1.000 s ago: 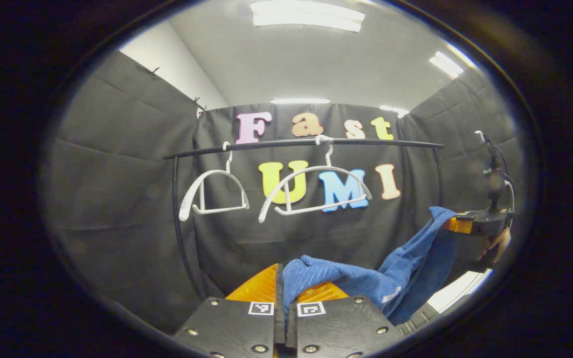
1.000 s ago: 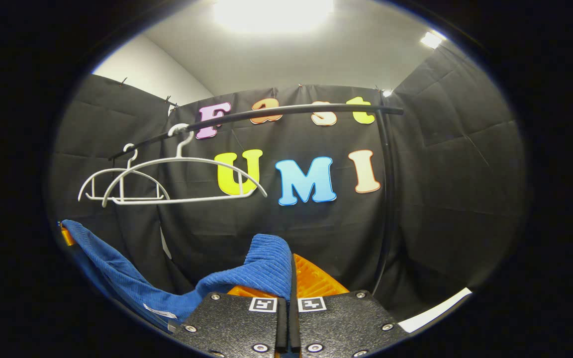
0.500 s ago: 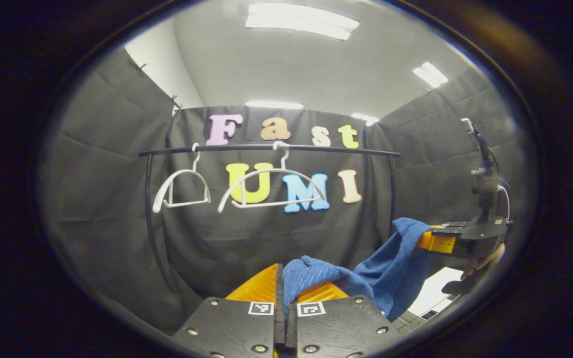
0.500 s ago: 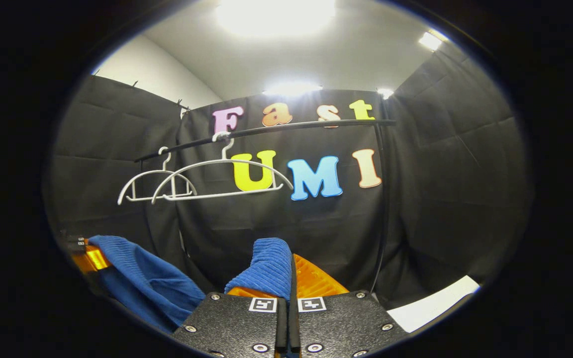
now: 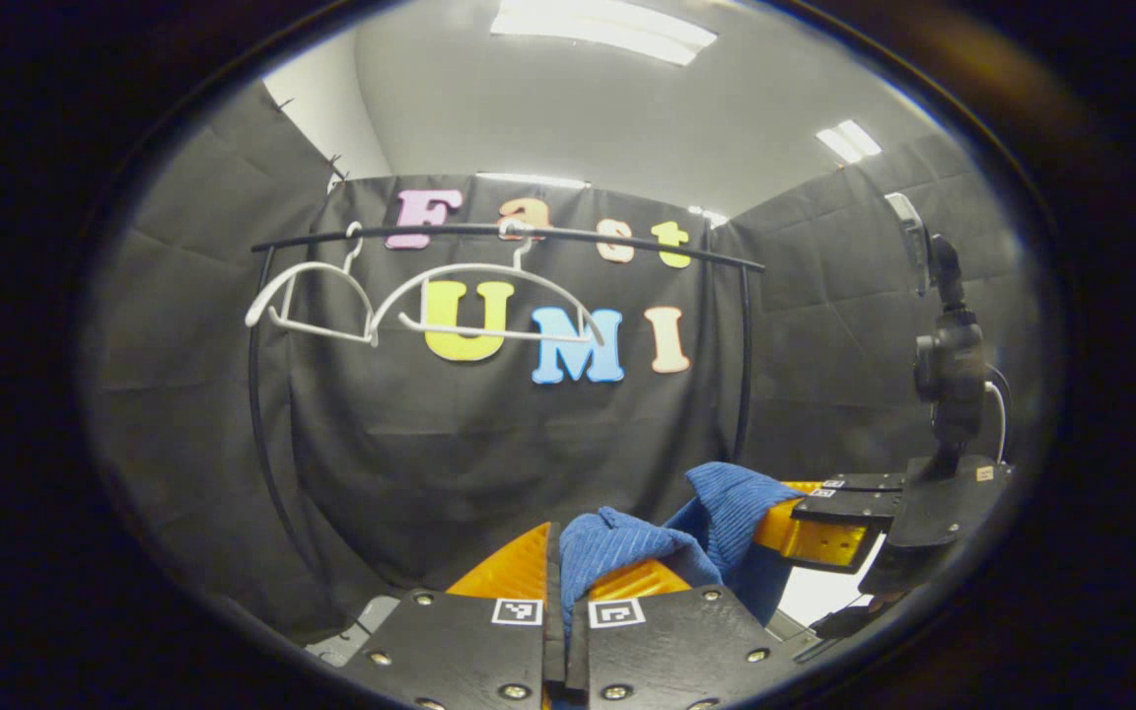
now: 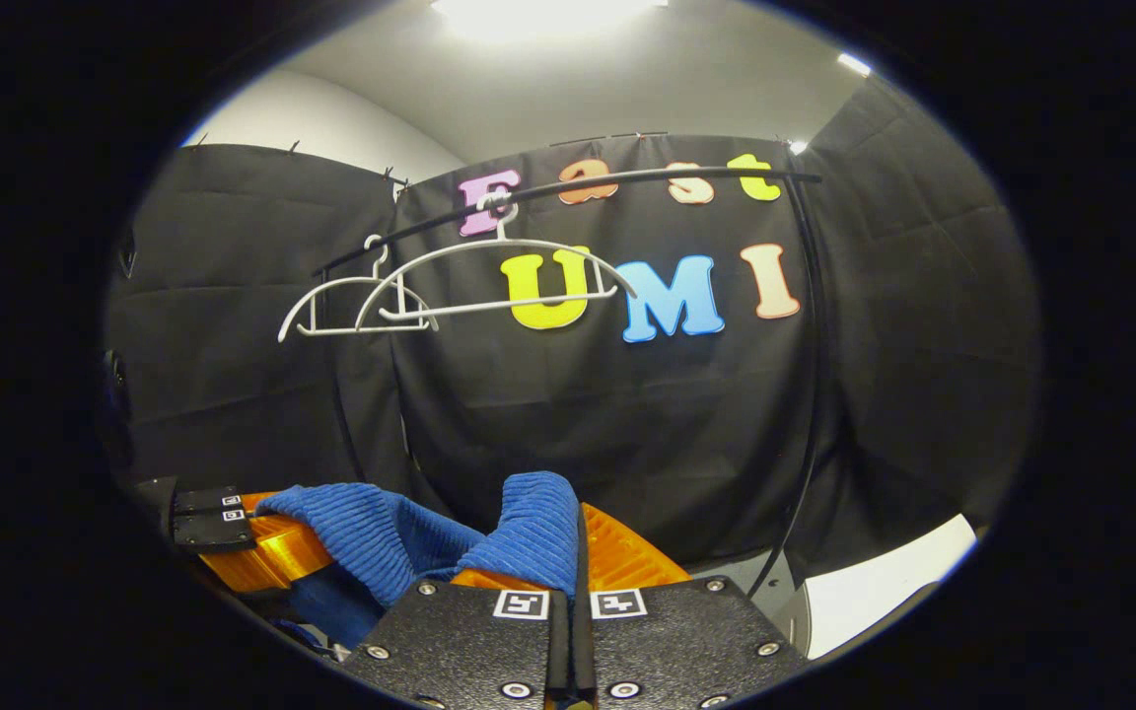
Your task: Grasp the clothes on the hanger with both hands and then place them into the laundry hamper below.
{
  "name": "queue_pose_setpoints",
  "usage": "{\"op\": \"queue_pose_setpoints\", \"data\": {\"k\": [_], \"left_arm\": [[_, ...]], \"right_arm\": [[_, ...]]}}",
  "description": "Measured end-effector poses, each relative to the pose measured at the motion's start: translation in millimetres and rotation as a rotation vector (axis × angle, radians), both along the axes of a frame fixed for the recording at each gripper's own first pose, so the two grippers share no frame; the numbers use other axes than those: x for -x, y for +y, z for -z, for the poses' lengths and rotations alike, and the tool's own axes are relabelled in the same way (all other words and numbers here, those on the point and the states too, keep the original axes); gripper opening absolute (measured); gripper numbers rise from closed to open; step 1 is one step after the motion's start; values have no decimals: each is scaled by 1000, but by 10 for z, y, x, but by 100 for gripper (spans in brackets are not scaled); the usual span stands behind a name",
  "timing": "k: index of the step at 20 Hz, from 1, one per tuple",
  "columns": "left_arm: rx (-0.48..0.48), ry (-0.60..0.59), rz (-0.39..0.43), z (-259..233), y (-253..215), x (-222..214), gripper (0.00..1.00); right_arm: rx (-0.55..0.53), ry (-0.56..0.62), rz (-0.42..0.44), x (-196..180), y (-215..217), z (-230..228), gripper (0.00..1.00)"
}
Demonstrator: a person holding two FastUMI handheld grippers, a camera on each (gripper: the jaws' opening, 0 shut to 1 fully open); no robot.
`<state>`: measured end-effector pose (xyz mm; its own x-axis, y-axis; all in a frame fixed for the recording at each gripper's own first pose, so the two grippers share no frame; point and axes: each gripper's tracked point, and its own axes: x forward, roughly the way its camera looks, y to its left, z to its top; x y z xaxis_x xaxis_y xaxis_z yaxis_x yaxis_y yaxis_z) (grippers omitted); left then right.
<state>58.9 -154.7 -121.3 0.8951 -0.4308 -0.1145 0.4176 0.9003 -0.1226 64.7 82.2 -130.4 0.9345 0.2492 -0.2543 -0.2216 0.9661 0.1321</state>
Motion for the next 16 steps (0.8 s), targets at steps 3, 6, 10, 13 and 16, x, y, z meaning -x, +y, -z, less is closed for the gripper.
{"op": "queue_pose_setpoints", "data": {"k": [3, 6, 10, 13, 16], "left_arm": [[-8, 75, -23, 411, 5, -34, 0], [-31, 155, -46, 834, 11, 6, 2], [-61, 239, -72, 1321, 45, -8, 2], [-80, 312, -103, 1653, 181, -57, 2], [-113, 377, -115, 1978, 172, -89, 0]], "right_arm": [[3, 75, -13, 34, 10, 396, 1], [27, 139, -22, 10, 80, 752, 1], [61, 200, -29, 11, 65, 1169, 2], [95, 239, -36, 74, 76, 1420, 2], [132, 290, -54, 90, 90, 1730, 2]]}}
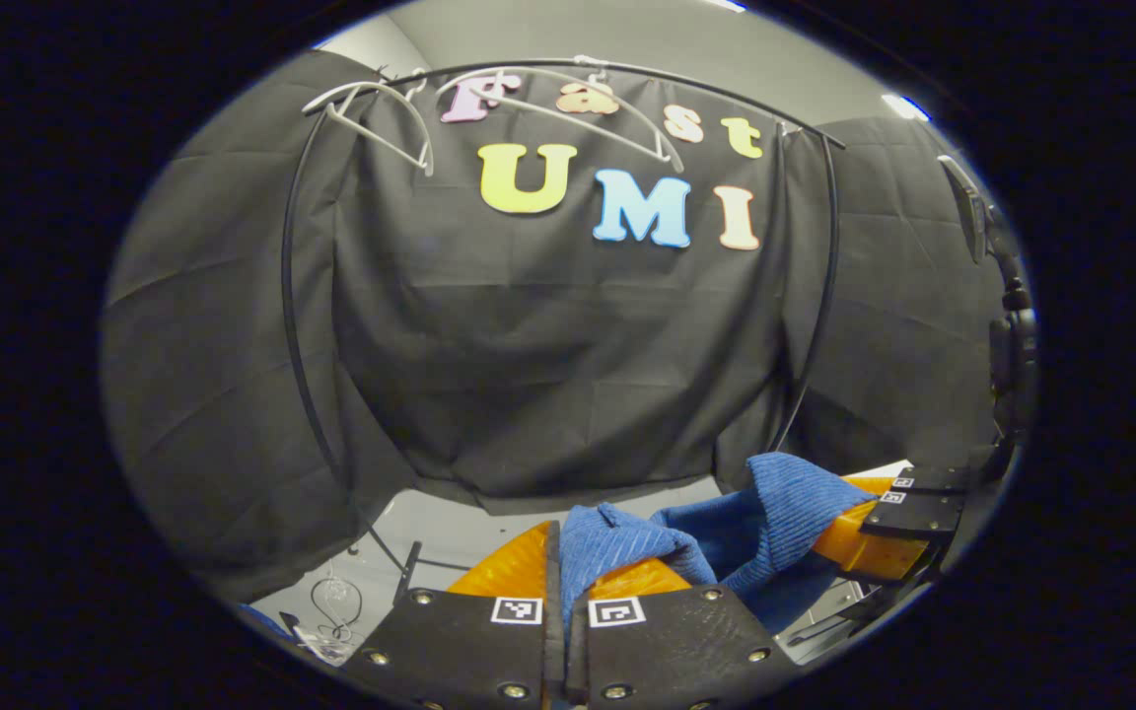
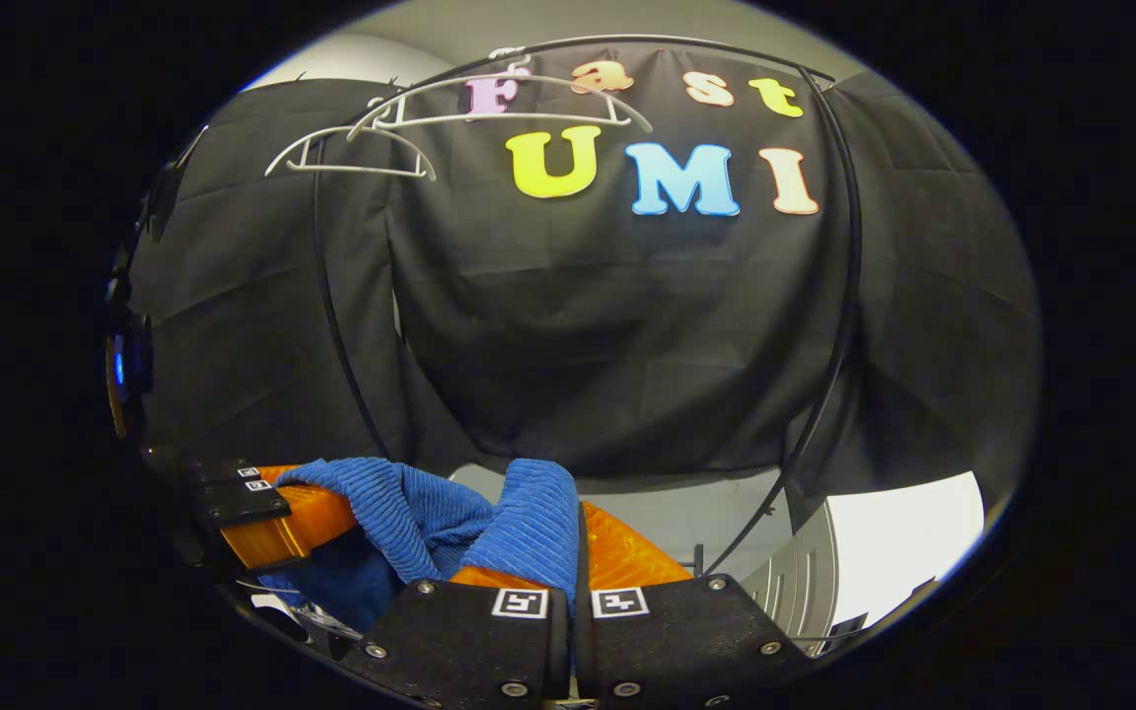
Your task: Grasp the clothes on the hanger with both hands and then place them into the laundry hamper below.
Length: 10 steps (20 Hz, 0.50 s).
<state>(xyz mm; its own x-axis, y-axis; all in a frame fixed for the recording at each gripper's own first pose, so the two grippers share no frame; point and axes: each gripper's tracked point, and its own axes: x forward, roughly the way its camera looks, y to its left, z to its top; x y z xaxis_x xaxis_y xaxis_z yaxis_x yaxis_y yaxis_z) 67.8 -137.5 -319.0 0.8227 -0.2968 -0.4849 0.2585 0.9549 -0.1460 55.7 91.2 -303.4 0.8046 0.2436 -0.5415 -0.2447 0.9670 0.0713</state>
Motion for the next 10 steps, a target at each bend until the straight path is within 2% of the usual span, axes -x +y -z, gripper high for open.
{"op": "queue_pose_setpoints", "data": {"k": [4, 10], "left_arm": [[-75, 80, -10, 454, 124, 130, 0], [-109, 222, -14, 1016, 229, 300, 3]], "right_arm": [[44, 93, -12, 172, -16, 411, 3], [93, 241, -2, 381, -183, 936, 5]]}}
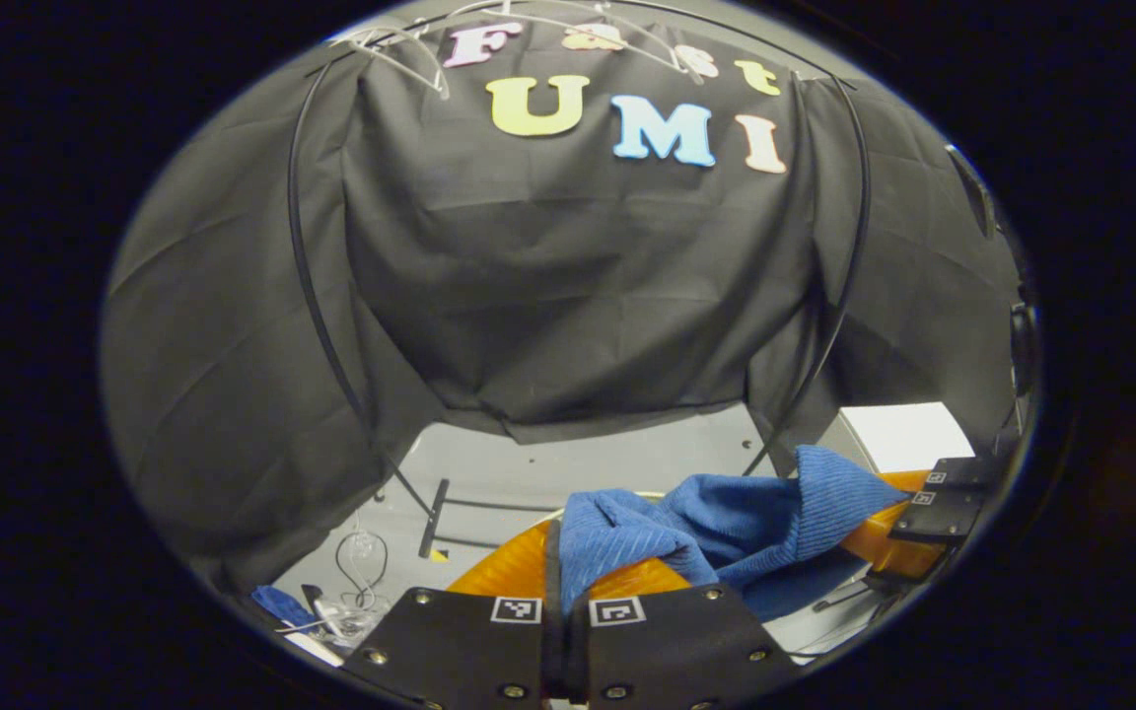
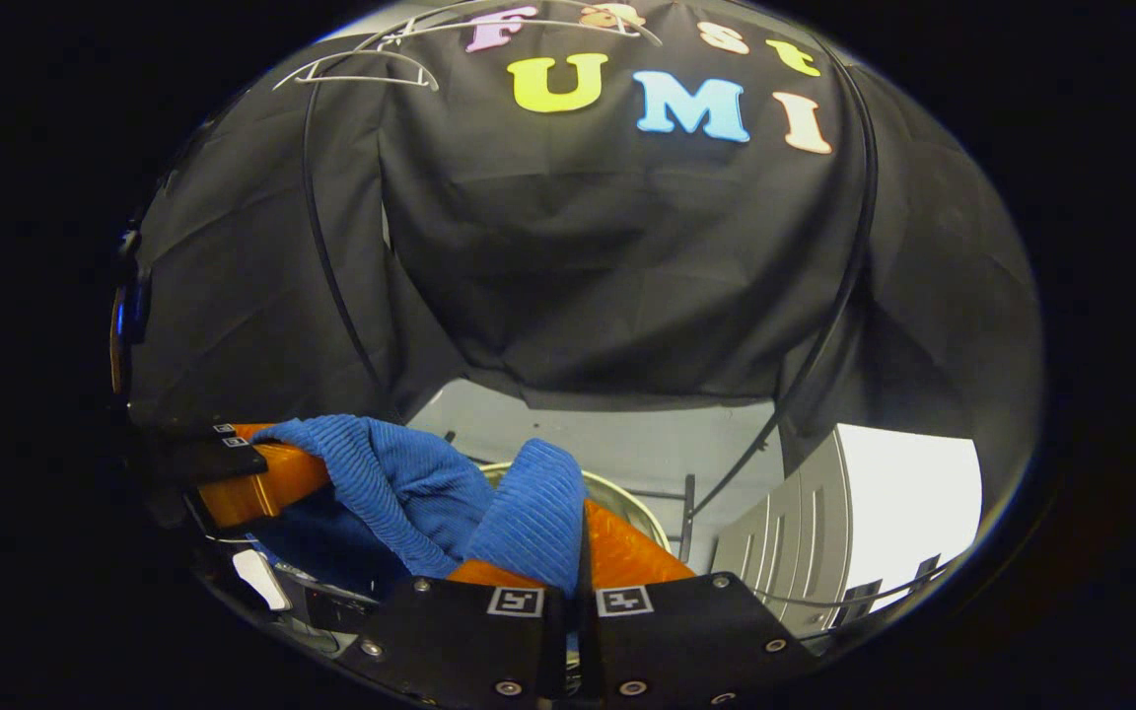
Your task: Grasp the clothes on the hanger with both hands and then place them into the laundry hamper below.
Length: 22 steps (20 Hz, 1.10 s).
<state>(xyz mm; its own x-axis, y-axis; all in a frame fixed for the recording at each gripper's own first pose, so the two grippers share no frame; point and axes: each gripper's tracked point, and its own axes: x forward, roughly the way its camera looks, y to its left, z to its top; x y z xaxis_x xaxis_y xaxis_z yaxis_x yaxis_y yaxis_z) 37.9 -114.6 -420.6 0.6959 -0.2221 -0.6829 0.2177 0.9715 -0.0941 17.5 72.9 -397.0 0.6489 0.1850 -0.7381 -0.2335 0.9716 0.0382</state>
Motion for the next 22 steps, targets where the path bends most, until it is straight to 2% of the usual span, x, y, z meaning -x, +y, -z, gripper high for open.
{"op": "queue_pose_setpoints", "data": {"k": [5, 6, 8, 9, 10, 11, 17, 22], "left_arm": [[-28, 88, -4, 283, 38, 222, 2], [-36, 100, -18, 360, 85, 222, 17], [-39, 87, -46, 300, 184, 235, 48], [-41, 66, -56, 221, 230, 203, 63], [-43, 54, -62, 181, 260, 196, 79], [-45, 42, -65, 134, 291, 181, 94], [-36, -70, -66, -396, 410, 81, 96], [15, -245, -49, -1318, 492, -90, 94]], "right_arm": [[51, 86, -3, 312, -54, 273, 13], [59, 91, -1, 361, -55, 292, 27], [64, 98, -3, 429, -53, 313, 61], [66, 94, -4, 445, -34, 317, 72], [73, 91, -5, 457, -17, 306, 89], [79, 85, -6, 491, -5, 310, 95], [84, -10, 21, 470, -3, -108, 95], [59, -181, 87, 321, -148, -961, 95]]}}
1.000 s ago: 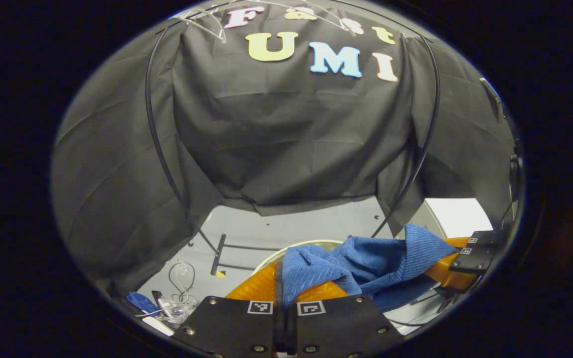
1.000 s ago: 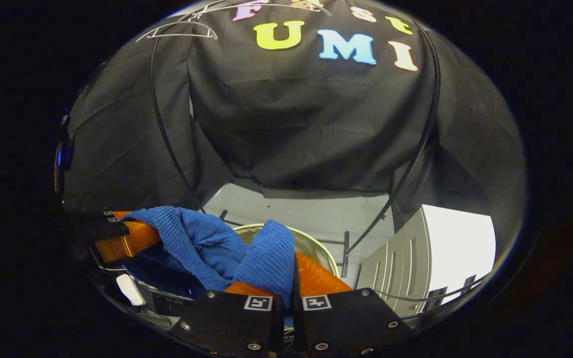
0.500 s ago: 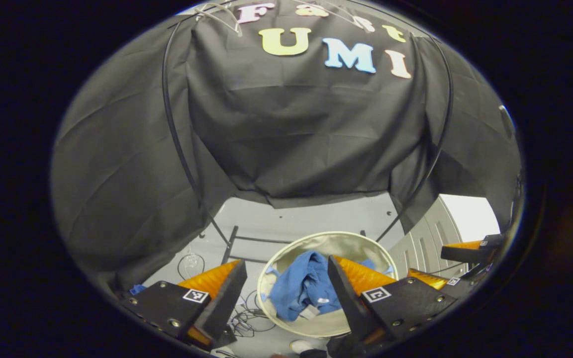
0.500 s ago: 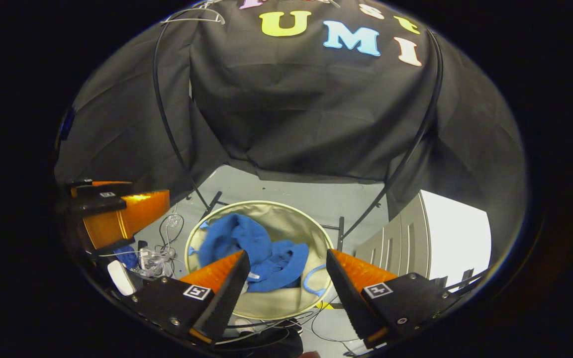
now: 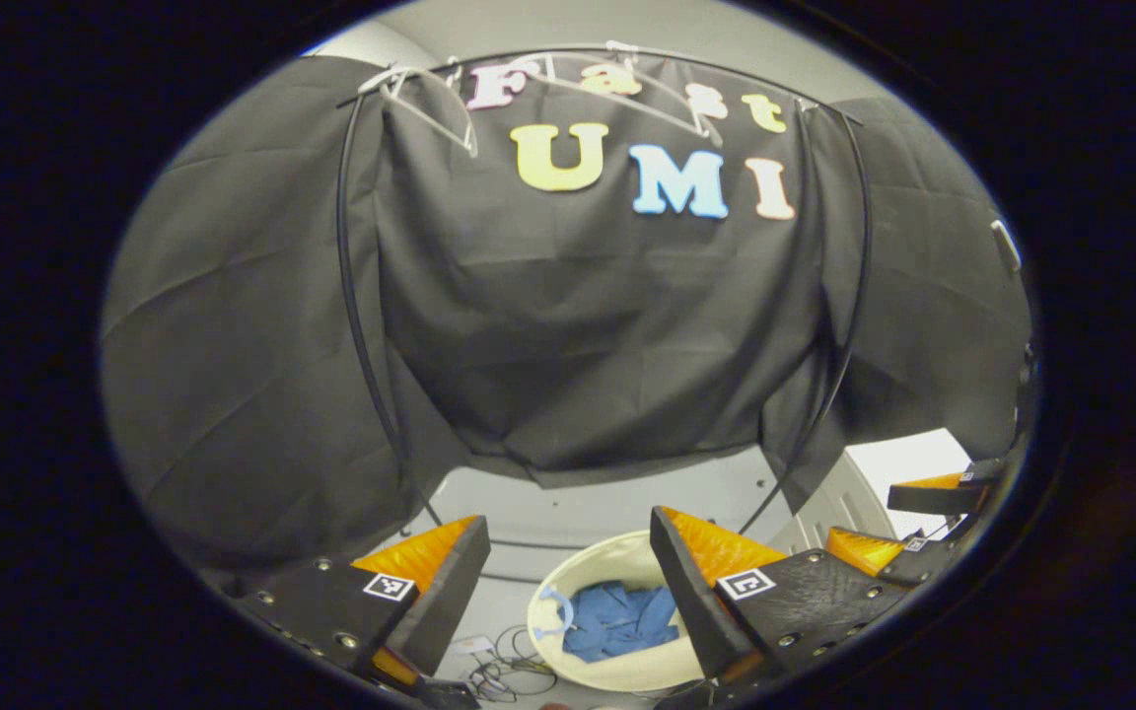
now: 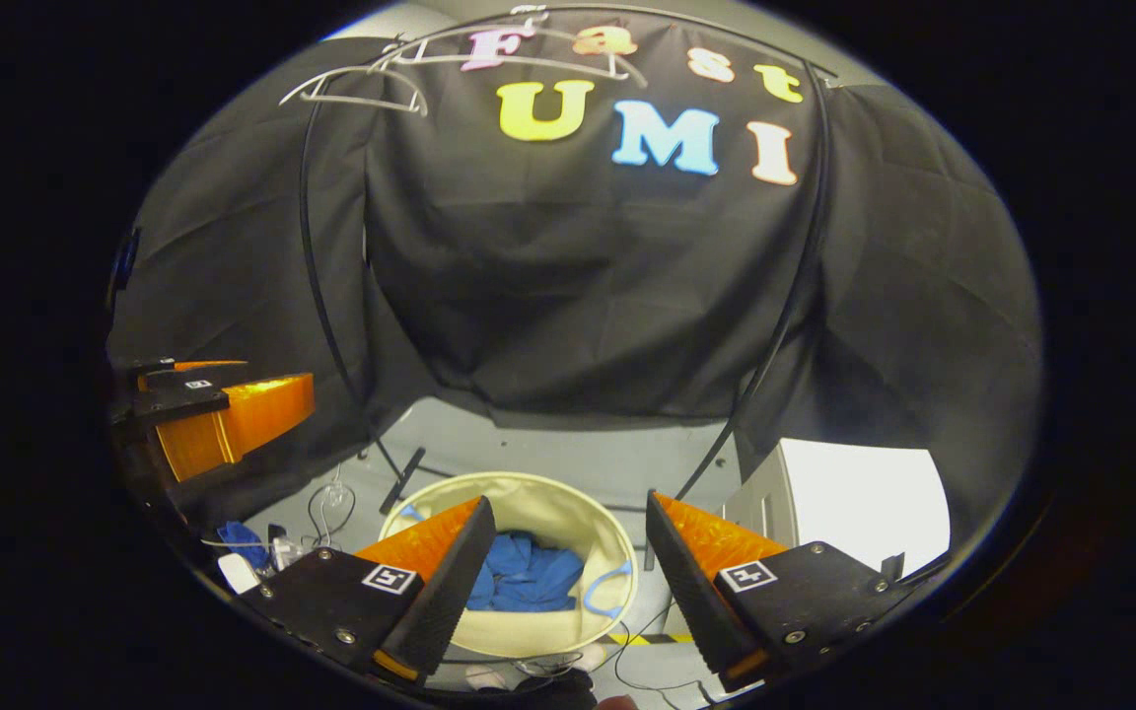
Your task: Grasp the clothes on the hanger with both hands and then place them into the laundry hamper below.
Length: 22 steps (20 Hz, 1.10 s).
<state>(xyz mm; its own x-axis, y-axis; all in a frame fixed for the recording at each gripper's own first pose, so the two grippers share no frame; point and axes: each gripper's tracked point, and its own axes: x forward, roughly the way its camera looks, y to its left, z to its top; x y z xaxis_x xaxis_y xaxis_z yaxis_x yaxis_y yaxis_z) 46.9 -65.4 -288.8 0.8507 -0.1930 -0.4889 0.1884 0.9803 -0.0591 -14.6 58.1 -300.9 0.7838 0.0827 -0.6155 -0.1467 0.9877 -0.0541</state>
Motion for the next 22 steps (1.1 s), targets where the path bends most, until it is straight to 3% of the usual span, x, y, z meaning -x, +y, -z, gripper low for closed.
{"op": "queue_pose_setpoints", "data": {"k": [6, 12, 17, 22], "left_arm": [[32, -245, 18, -1267, 46, -33, 94], [87, -388, 15, -2185, -62, 264, 94], [72, -476, -18, -2621, -14, 768, 94], [65, -536, -62, -2925, 108, 1205, 94]], "right_arm": [[-26, -243, 81, -104, -350, -1160, 95], [-57, -404, 147, 146, -880, -2098, 95], [-73, -511, 171, 518, -1256, -2599, 95], [-89, -548, 176, 896, -1405, -2703, 95]]}}
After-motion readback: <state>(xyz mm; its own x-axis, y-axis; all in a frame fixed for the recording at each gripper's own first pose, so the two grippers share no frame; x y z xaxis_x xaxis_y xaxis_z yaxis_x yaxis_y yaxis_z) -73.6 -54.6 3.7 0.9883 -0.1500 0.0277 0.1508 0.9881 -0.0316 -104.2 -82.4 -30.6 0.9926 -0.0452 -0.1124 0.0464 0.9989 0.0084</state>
